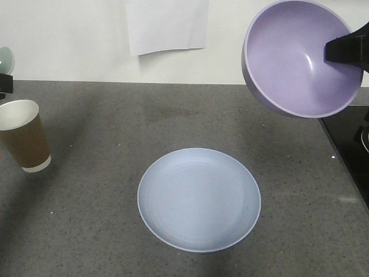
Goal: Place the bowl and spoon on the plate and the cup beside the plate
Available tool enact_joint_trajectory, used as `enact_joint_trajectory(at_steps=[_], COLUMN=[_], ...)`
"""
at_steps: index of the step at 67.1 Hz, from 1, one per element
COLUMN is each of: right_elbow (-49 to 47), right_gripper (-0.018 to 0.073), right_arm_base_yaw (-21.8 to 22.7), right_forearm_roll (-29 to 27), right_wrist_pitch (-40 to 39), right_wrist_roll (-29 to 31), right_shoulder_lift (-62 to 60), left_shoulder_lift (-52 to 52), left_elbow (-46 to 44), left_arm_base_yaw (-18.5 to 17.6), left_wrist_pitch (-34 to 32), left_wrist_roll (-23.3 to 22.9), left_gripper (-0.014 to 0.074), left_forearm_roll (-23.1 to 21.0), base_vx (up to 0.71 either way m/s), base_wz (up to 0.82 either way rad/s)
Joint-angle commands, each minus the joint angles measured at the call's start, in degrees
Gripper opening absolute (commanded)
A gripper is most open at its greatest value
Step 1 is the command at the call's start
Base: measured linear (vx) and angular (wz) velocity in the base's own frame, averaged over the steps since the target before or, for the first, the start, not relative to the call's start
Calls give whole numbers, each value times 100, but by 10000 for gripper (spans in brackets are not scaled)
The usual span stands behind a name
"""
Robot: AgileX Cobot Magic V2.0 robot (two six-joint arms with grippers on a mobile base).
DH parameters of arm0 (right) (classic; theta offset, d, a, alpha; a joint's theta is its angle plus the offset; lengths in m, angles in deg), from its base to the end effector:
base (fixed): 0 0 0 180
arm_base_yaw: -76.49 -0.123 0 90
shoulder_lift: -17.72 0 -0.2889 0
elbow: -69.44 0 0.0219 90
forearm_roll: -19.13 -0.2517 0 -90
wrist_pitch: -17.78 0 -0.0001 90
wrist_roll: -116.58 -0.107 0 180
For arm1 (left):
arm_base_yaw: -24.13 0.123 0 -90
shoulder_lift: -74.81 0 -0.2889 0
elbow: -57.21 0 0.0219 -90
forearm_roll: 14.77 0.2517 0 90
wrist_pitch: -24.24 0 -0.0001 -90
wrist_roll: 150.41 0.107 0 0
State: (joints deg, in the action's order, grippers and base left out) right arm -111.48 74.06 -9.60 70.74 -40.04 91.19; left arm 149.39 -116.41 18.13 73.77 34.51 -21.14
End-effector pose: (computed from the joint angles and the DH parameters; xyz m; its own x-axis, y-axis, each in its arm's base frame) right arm 0.2333 0.0510 0.4441 -0.4924 -0.1032 -0.8642 -0.4103 0.9032 0.1260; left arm 0.2472 -0.0351 0.3936 -0.6411 0.0809 -0.7632 0.1769 0.9832 -0.0443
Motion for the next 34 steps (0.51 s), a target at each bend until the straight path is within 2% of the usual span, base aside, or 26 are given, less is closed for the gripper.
enact_joint_trajectory(at_steps=[1, 34], right_elbow=[-179, -179], right_gripper=[-4, -4], right_arm_base_yaw=[35, 35], right_forearm_roll=[-151, -151], right_wrist_pitch=[-346, -346], right_wrist_roll=[34, 34], right_shoulder_lift=[-114, -114], left_shoulder_lift=[-102, -102], left_elbow=[-132, -132], left_arm_base_yaw=[-21, -21], left_wrist_pitch=[-344, -344], left_wrist_roll=[-57, -57], left_gripper=[-6, -6], left_forearm_roll=[-79, -79], base_vx=[0, 0], base_wz=[0, 0])
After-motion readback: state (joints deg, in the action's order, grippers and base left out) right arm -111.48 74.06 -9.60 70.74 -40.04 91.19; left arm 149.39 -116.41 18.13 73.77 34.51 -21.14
